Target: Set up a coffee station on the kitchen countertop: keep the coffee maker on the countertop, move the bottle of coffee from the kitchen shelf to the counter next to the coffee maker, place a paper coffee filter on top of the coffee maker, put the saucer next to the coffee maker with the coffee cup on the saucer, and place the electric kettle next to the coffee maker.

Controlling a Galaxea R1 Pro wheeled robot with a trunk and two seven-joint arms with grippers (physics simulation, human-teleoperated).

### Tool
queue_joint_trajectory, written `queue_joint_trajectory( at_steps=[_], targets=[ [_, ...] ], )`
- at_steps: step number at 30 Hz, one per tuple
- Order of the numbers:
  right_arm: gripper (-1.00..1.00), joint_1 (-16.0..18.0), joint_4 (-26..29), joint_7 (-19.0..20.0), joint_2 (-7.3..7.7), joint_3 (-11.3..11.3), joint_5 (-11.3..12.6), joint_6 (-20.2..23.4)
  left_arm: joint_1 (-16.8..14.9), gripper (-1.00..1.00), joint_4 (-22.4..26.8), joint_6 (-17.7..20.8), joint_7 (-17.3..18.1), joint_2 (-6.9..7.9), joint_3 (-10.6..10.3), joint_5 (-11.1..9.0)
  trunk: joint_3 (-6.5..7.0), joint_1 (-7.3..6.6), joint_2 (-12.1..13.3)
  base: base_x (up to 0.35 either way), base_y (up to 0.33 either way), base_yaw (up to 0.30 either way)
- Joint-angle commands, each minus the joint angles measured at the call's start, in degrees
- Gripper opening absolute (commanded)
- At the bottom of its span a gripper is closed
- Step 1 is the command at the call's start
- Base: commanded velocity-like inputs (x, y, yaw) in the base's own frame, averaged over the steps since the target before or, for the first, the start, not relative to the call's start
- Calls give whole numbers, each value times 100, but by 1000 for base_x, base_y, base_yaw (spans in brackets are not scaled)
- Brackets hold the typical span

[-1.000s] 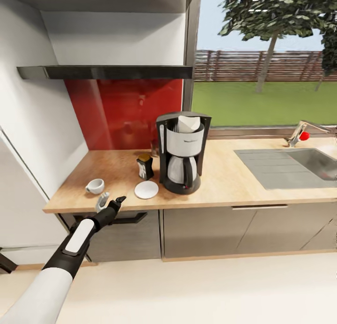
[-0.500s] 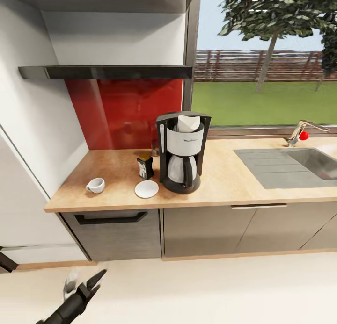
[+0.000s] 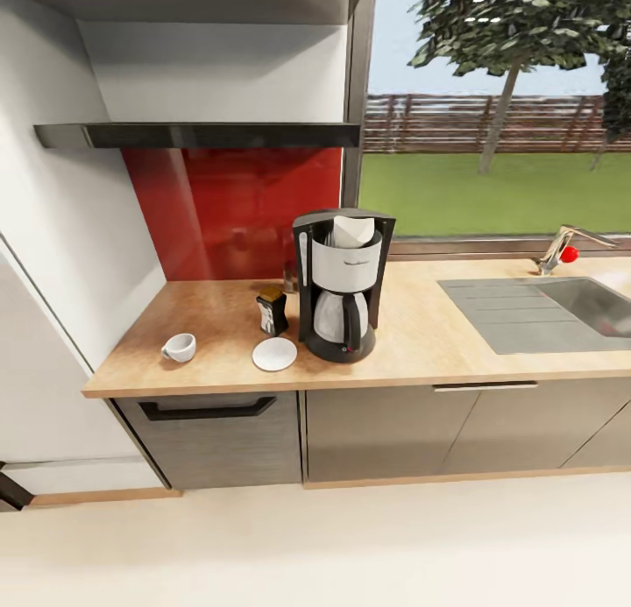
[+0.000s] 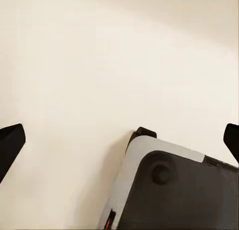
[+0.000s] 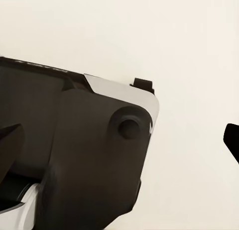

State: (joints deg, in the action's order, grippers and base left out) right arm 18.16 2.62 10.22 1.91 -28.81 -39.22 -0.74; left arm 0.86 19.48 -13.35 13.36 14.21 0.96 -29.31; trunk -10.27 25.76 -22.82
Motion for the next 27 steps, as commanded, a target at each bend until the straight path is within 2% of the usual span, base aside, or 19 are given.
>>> queue_joint_trajectory(
  at_steps=[1, 2, 3, 4, 6, 8, 13, 17, 19, 23, 25, 27],
  targets=[
    [100, 3, 2, 24, 1, -51, -44, -10, 2, 100, -31, -2, -198, -9, 11, 115, -9, 3, -10, 0, 0, 0],
    [100, 3, 2, 24, 1, -52, -40, -13, 2, 100, -73, -5, -430, -16, 14, 281, -9, 3, -10, 0, 0, 0],
    [100, 3, 2, 24, 2, -53, -37, -17, 2, 100, -174, -7, -830, -42, 16, 526, -9, 3, -10, 0, 0, 0],
    [100, 3, 2, 24, 2, -54, -36, -18, 2, 100, -214, -9, -961, -57, 17, 595, -9, 3, -10, 0, 0, 0],
    [100, 3, 2, 18, -4, -63, -34, -21, 4, 100, -385, -16, -1430, -149, 14, 857, -9, 3, -10, 0, 0, 0],
    [100, 3, 2, 20, -6, -67, -34, -17, 8, 100, -448, -17, -1587, -186, 15, 970, -9, 3, -10, 0, 0, 0],
    [100, 3, 3, 16, -56, -69, -33, -21, 10, 100, -639, -27, -1687, -210, 22, 1048, -9, 3, -10, 0, 0, 0],
    [100, 3, 14, 20, 4, -77, -25, -22, 10, 100, -805, -27, -1654, -217, -4, 1083, -9, 3, -10, 10, -8, 0],
    [100, 1, 18, 19, 48, -80, 15, -22, 10, 100, -817, -22, -1659, -223, -10, 1286, -9, 3, -10, 99, -143, 0],
    [100, 3, 17, 21, 76, -81, 117, -22, 15, 100, -829, -6, -1692, -242, 24, 1893, -9, 3, -10, 146, -208, -48],
    [100, 3, 16, 20, 79, -81, 155, -22, 15, 100, -854, -3, -1702, -315, 31, 2042, -9, 3, -10, 177, -225, -199],
    [100, 3, 17, 22, 80, -81, 174, -22, 16, 100, -901, -2, -1709, -398, 28, 2110, -9, 3, -10, 211, -211, -258]
  ],
)
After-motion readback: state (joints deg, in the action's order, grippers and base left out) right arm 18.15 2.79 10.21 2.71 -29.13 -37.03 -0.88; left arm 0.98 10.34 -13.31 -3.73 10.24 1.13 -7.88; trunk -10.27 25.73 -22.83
